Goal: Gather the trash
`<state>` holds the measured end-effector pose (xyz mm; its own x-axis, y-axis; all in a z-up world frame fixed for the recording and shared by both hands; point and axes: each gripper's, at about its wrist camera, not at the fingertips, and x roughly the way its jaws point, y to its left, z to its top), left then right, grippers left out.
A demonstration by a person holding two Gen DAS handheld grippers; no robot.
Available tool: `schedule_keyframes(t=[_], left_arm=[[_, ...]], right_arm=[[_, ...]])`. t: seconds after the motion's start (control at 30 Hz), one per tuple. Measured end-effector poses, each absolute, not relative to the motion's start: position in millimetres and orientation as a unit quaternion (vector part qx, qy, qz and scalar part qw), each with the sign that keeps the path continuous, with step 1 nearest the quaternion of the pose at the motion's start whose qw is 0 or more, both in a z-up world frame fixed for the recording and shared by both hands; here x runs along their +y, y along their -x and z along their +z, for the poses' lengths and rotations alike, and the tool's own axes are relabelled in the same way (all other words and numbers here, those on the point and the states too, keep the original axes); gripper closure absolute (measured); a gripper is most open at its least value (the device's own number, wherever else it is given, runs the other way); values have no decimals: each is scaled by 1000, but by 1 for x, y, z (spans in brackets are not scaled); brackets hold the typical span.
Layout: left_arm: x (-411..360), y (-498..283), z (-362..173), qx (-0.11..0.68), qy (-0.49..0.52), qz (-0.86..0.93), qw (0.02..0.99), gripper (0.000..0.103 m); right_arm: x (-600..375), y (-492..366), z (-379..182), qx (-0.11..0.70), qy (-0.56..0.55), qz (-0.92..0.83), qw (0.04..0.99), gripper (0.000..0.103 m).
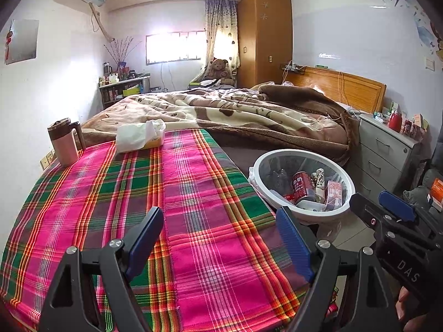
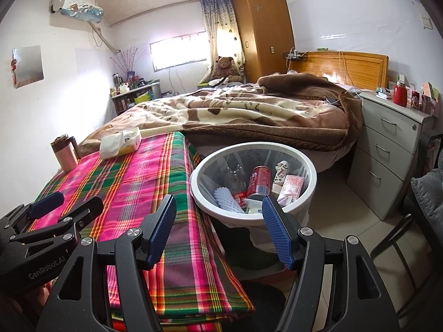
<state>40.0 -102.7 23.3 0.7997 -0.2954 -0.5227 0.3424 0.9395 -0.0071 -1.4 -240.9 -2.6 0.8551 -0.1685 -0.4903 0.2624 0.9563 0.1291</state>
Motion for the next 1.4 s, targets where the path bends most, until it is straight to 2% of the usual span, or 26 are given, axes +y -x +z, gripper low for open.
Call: schedule_keyframes(t=[1.4], left_arm=[[-101, -40, 23, 268, -43, -168, 948, 18]], right_arm=[[-237, 1, -2, 246, -97, -111, 958, 37]])
